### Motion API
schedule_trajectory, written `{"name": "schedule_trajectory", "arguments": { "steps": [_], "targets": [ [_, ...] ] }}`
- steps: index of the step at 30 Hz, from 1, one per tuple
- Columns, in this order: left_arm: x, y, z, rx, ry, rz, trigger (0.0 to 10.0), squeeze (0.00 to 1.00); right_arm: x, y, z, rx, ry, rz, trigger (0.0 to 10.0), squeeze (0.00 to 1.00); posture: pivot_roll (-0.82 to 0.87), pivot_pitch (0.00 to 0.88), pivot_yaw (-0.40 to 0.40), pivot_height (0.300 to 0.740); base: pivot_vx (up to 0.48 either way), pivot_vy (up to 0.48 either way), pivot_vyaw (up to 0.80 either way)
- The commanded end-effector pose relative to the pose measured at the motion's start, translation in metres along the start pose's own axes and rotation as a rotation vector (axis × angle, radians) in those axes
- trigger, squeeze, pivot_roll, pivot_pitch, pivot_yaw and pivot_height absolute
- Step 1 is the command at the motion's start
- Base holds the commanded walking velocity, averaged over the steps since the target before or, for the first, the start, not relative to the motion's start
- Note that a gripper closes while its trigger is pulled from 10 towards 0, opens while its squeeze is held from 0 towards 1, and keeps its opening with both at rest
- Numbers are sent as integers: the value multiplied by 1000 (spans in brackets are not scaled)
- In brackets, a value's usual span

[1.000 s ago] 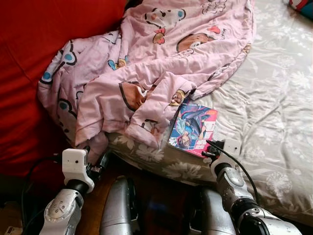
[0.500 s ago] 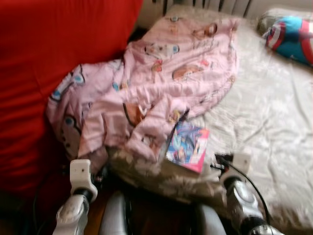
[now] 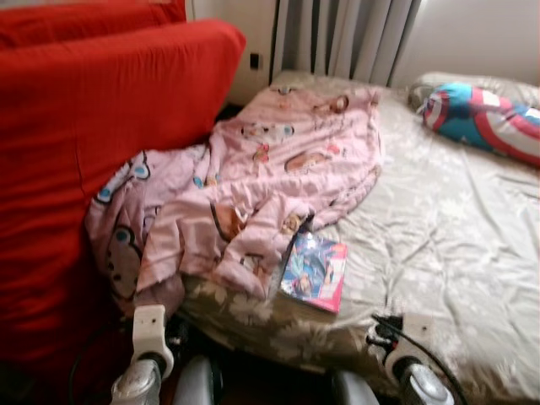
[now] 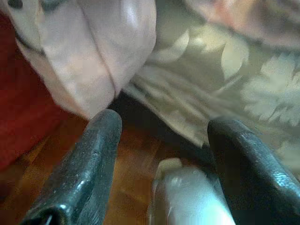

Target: Clean up the room

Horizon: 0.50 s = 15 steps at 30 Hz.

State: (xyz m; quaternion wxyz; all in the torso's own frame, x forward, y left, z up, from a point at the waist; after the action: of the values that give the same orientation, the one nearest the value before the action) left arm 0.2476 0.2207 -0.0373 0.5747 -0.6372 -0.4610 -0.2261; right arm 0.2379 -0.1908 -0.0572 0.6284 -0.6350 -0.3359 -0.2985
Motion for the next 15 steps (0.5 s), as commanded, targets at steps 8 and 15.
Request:
{"name": "schedule_trajectory", "arguments": {
  "steps": [8, 15],
  "targets": [
    [-19, 0, 3, 46, 18, 123, 10000, 0, -43, -15, 1, -17, -37, 198, 10000, 0, 30, 0, -54, 708, 0, 0, 0],
    [-40, -6, 2, 37, 75, 225, 10000, 0, -52, -19, -3, -56, -6, 231, 10000, 0, -1, 0, -37, 740, 0, 0, 0]
  ]
}}
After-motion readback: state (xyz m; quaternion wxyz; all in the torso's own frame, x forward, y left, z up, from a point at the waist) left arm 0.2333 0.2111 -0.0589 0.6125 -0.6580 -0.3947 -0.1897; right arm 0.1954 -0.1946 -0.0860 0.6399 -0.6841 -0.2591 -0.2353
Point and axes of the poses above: a point about 5 cm out from each wrist's last joint towards the gripper, its own y axis pointing out of the wrist towards the gripper, its own x axis along the axis of the wrist's last joint, z = x × y, the point moved 1 cm from there along y, pointing out of the wrist towards the gripper, and after that the axes turned 15 degrees about -y, right-handed, at the moved point
